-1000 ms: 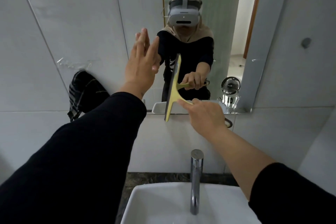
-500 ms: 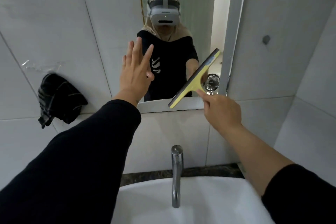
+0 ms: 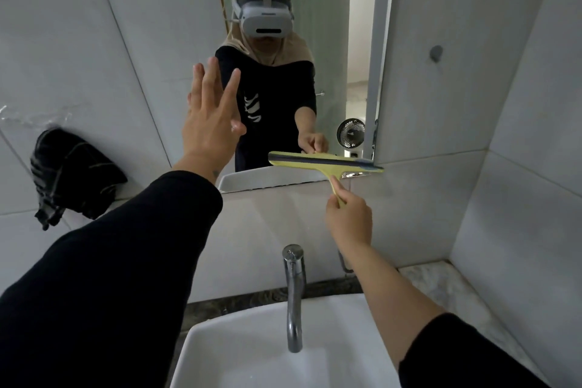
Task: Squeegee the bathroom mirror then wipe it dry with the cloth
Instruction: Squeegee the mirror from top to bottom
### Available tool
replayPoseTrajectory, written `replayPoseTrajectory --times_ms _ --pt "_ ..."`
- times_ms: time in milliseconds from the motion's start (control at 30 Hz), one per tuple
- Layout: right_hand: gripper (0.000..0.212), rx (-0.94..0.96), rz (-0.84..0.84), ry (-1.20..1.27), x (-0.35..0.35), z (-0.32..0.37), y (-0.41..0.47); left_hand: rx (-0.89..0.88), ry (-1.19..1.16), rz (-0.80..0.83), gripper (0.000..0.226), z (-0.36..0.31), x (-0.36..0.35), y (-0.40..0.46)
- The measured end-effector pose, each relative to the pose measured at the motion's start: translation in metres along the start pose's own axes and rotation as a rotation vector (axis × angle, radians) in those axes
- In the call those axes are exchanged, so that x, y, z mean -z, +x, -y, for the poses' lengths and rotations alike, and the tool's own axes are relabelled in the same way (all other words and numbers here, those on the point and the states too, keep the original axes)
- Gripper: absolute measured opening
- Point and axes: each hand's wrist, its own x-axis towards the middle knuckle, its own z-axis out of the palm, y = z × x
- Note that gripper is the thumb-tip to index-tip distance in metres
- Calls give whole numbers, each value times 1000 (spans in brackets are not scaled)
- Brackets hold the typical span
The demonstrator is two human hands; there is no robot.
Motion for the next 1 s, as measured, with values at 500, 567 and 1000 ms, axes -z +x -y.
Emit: replayPoseTrajectory --times_ms 500,567,1000 --pt "39 -4 -7 90 -75 11 -41 -46 182 42 84 24 -1 -27" --pt "39 17 -24 63 -78 11 -42 -27 198 55 83 30 -5 -37" --pt "43 51 127 -244 -59 -4 -42 -45 170 251 86 -4 -35 -100"
